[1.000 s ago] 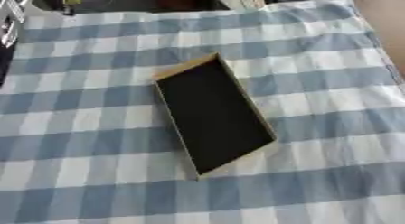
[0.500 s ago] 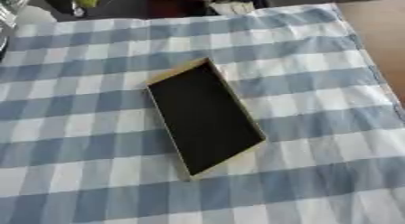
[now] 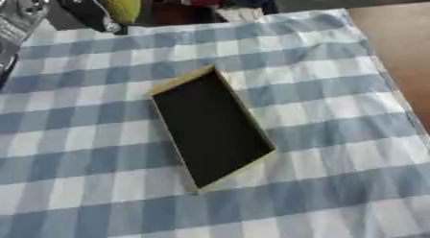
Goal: Pick up objects on the table and place them in the box.
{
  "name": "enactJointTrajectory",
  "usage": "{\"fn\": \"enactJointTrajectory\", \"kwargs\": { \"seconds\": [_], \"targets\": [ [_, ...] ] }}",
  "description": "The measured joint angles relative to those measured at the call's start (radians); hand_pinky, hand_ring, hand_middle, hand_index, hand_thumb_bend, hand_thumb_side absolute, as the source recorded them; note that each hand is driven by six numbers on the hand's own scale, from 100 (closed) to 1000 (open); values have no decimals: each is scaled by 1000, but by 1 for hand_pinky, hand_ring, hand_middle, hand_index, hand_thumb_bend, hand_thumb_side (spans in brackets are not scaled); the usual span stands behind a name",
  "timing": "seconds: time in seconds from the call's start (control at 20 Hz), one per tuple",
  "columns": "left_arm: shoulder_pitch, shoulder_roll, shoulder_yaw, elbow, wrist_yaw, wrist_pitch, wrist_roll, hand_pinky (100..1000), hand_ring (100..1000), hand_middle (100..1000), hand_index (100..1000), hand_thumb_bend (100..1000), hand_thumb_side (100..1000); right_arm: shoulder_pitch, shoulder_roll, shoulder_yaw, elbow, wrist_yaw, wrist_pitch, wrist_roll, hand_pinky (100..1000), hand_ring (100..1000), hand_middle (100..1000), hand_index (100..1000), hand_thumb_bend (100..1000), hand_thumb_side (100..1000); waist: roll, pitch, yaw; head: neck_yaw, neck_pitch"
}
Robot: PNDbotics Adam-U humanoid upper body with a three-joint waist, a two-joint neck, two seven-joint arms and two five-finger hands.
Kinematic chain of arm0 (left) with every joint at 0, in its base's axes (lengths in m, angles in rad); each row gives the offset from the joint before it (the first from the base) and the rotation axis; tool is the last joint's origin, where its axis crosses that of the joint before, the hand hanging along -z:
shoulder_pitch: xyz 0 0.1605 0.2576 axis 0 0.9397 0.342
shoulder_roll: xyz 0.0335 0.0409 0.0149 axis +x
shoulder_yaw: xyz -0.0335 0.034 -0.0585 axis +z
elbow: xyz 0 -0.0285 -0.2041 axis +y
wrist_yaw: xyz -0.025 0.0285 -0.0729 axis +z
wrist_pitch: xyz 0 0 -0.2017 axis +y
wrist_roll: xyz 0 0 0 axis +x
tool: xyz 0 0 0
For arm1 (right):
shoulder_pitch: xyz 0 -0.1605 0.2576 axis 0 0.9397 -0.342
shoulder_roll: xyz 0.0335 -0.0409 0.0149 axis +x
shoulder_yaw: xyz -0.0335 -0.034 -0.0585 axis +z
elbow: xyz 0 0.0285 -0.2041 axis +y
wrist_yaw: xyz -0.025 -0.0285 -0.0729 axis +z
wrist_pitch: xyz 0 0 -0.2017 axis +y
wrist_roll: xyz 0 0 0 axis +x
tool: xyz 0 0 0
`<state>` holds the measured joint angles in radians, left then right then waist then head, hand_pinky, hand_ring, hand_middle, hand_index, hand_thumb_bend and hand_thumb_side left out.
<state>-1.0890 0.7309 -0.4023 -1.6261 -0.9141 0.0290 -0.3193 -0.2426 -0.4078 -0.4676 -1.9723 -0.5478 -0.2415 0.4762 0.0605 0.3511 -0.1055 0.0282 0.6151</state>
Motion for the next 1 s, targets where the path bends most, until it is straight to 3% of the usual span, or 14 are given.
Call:
{"fn": "enactJointTrajectory", "kwargs": {
  "seconds": [0.1, 0.65, 1.0],
  "targets": [
    [6, 6, -19, -52, 30, 2, -12, 100, 100, 214, 170, 722, 100, -1, 2, 0, -2, 0, 6, -2, 778, 734, 621, 940, 100, 544, 2, -1, -2, 0, 0],
    [40, 7, -101, -312, 194, 92, -93, 100, 100, 213, 172, 625, 100, -4, 12, 0, -6, 0, 23, -9, 778, 733, 619, 941, 100, 547, 11, -6, -11, -7, 17],
    [40, -15, -144, -356, 264, 137, -154, 100, 100, 217, 178, 565, 100, -4, 20, 0, -6, 0, 30, -4, 777, 733, 617, 942, 100, 550, 10, -6, -11, -8, 18]
  ]
}}
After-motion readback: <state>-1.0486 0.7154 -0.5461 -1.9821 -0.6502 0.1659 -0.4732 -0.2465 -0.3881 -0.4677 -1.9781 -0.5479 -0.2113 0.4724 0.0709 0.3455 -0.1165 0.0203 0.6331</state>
